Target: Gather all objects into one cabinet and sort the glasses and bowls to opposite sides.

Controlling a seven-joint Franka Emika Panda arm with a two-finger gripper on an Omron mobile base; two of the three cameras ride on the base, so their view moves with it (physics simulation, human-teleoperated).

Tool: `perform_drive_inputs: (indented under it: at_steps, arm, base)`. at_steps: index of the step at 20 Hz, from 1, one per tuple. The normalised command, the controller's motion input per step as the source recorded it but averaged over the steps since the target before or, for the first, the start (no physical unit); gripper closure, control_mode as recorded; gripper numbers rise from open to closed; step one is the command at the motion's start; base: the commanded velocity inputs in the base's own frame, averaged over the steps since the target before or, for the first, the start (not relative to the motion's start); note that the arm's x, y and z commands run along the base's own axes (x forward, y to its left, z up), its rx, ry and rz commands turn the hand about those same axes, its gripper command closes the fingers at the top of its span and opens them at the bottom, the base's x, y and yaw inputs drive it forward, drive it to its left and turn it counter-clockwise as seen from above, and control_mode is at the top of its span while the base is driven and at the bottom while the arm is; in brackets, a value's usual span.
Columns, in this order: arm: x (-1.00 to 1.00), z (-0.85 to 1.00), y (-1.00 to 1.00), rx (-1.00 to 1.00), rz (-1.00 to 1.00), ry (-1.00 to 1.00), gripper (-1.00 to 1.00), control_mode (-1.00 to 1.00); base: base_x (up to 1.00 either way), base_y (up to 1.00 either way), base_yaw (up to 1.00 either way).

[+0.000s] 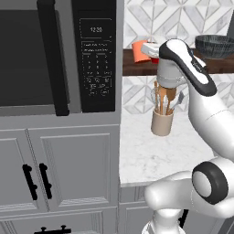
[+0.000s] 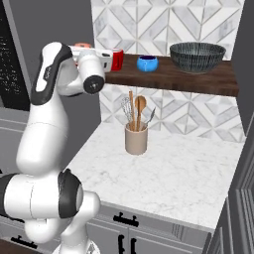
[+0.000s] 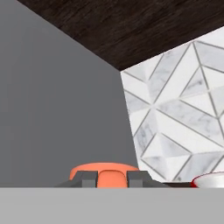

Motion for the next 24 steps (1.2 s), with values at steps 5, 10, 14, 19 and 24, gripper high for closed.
perform_drive_inputs:
  at_steps: [5,10,14,19,24]
  arm:
    - [0.07,-0.01,0.00,0.00,0.01,0.00,1.00,-1.00]
    - [0.03,-0.02,0.00,0.00,0.00,0.00,1.00,-1.00]
    - [0.00,-0.05,0.00,0.00,0.00,0.00,1.00,-1.00]
    - [0.00,-0.02,0.00,0.03,0.00,0.00,1.00,-1.00]
    - [0.00,-0.05,0.00,0.00,0.01,0.00,1.00,-1.00]
  base:
    - [0.00,0.00,0.00]
    - [0.00,0.00,0.00]
    - [0.00,0.00,0.00]
    - [0.00,0.00,0.00]
    - [0.00,0.00,0.00]
